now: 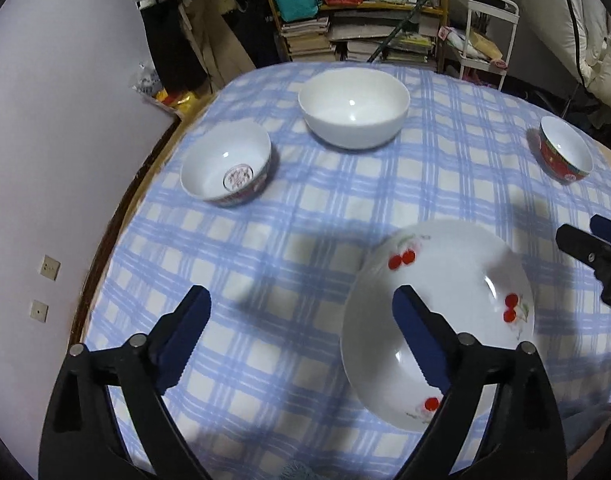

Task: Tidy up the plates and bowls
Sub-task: 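Lower the cherry plate onto the plate stack and open both tools, then move both tools toward the large plain white bowl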

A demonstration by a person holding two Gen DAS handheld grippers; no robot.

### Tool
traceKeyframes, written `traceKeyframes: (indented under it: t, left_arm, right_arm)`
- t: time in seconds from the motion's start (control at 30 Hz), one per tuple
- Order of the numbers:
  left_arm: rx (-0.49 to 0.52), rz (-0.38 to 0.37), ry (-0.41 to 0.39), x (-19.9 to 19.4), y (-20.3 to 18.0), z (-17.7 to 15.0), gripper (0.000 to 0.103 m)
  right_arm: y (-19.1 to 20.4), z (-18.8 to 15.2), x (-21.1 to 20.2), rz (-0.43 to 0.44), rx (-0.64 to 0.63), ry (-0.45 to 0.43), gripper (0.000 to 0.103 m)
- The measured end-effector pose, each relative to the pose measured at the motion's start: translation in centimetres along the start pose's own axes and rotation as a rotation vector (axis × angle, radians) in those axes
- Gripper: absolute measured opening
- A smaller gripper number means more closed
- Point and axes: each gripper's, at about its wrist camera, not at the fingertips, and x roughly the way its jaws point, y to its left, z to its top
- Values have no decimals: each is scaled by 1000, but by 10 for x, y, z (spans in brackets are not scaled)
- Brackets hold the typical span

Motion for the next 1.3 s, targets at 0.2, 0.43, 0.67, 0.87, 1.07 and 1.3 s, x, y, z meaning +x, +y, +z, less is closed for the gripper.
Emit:
traceKeyframes:
  t: [0.2, 0.43, 0.67, 0.87, 1.07, 1.3]
  left_arm:
    - [-22, -38, -10, 0, 9, 26, 93]
    - [-9, -20, -58, 7, 19, 68, 93]
    - [-8, -8, -104, 30, 30, 106, 93]
    - [-42, -11, -80, 60, 45, 135, 93]
    - [-42, -12, -70, 81, 47, 158, 93]
    - [12, -9, -40, 112, 36, 191, 93]
  right_arm:
    - [0, 32, 1, 14, 38, -49, 98]
    - [7, 68, 19, 74, 31, -61, 98]
    - [27, 106, 42, 74, -37, -93, 98]
    - [43, 132, 57, 84, -70, -92, 98]
    - [58, 158, 73, 65, -108, -106, 98]
    - [61, 175, 95, 45, -108, -86, 98]
